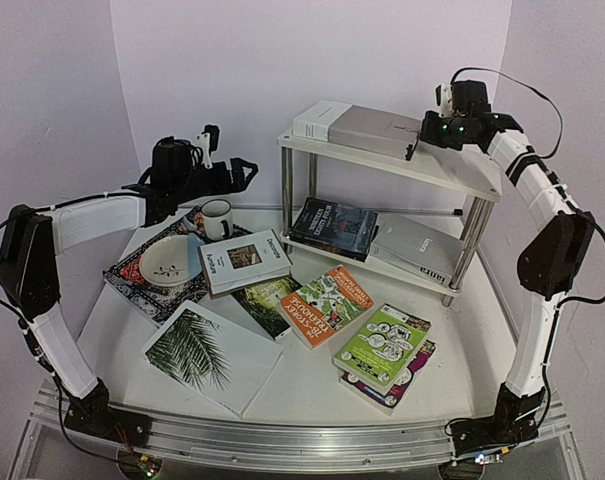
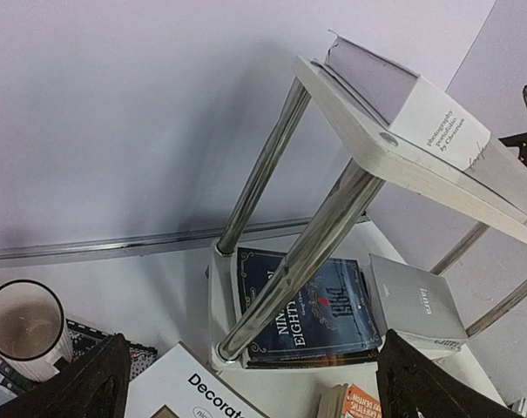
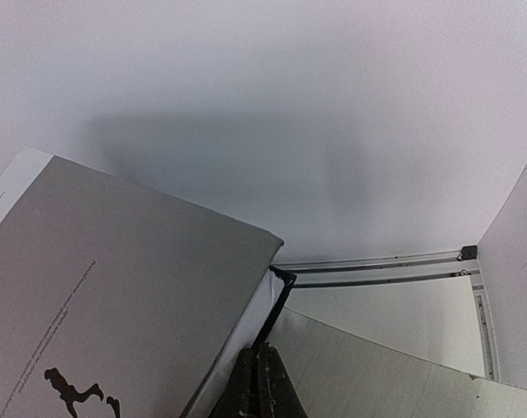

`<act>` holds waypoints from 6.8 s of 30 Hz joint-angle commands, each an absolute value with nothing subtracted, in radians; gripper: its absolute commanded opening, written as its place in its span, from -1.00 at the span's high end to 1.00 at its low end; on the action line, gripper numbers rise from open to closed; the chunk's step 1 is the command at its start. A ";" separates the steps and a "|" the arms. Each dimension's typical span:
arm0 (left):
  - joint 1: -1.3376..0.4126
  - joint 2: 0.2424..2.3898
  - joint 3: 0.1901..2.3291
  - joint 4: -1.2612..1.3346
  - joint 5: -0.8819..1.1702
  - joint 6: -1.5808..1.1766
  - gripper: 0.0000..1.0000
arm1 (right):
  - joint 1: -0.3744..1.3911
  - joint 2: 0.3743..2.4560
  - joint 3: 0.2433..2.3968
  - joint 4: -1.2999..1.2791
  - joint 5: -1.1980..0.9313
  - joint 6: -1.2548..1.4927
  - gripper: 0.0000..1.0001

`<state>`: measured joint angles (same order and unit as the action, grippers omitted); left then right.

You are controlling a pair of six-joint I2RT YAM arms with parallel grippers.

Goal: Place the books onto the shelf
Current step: Adjust the book on the shelf, then pick up the book from the book pile, then pass from the left arm to the right

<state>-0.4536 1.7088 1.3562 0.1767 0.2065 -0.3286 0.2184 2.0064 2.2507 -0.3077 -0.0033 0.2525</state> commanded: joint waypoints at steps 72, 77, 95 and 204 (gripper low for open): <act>-0.279 1.786 0.916 0.158 0.395 -0.777 -0.88 | 1.108 1.520 1.198 0.035 0.115 0.172 -0.21; -0.280 1.824 0.932 0.170 0.408 -0.787 -0.83 | 1.108 1.529 1.202 0.051 0.110 0.161 -0.22; -0.280 1.711 0.936 0.165 0.411 -0.730 -0.01 | 1.109 1.508 1.186 0.045 0.112 0.151 -0.25; -0.284 1.236 1.164 -0.204 1.339 -0.098 0.29 | 0.875 1.650 1.450 -0.016 -0.801 0.312 -0.30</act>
